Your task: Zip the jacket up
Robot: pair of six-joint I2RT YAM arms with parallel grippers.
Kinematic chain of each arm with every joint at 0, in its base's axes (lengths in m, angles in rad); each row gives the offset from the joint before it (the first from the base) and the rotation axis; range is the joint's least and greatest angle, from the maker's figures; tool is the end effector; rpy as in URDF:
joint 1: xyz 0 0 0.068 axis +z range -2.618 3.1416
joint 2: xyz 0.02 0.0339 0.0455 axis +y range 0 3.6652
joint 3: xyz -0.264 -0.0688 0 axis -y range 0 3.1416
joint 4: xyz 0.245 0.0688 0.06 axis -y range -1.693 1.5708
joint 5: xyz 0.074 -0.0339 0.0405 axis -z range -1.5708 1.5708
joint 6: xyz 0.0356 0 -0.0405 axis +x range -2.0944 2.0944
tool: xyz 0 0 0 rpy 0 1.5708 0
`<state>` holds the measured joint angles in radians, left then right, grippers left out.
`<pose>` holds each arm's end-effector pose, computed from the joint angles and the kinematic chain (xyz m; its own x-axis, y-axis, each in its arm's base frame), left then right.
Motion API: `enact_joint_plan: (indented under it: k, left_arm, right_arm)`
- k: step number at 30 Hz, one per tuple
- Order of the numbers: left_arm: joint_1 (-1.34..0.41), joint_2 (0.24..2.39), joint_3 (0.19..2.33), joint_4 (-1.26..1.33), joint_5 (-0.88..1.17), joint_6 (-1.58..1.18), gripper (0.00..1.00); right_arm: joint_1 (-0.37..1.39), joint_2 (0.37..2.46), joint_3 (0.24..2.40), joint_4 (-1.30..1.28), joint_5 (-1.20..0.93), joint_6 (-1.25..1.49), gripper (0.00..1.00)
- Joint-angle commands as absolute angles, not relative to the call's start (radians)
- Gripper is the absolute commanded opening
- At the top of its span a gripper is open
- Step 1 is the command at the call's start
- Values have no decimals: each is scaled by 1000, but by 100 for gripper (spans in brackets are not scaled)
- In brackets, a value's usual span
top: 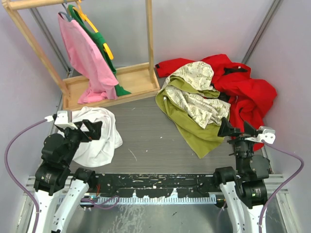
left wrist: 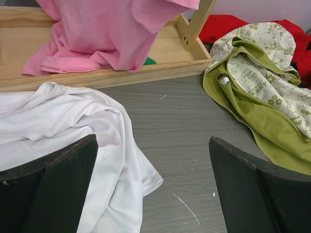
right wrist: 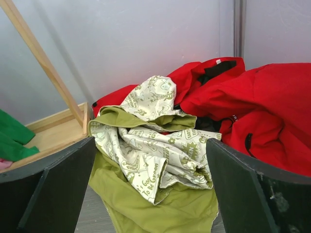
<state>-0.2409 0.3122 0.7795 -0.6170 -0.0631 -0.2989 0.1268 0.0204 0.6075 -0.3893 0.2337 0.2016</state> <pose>0.0673 -0.0142 0.3422 -0.1907 -0.2558 -0.9477 0.1270 0.9509 -0.2822 0.0341 -0.0040 0.3259 0.2115 0.2233 -0.9515 0.0611 0.9686 0.2409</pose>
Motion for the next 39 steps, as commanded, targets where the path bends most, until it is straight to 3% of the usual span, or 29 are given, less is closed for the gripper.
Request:
enact_joint_plan:
  k: [1,18,30,39]
  left_arm:
    - [-244,307,781,-546,-44,-285,98]
    - [-267,331,811,-574,36,-368,98]
    - [-270,431,799,-571,115,-395,98]
    - [-270,462,784,-613,134,-384,98]
  right_arm:
    - [124,42,637,-329,185,188,100]
    - [123,333,703,-404,77,323,100]
    - [129,669,712,-347,-184,258,100]
    - [294,969,810,-308,-15,212,100]
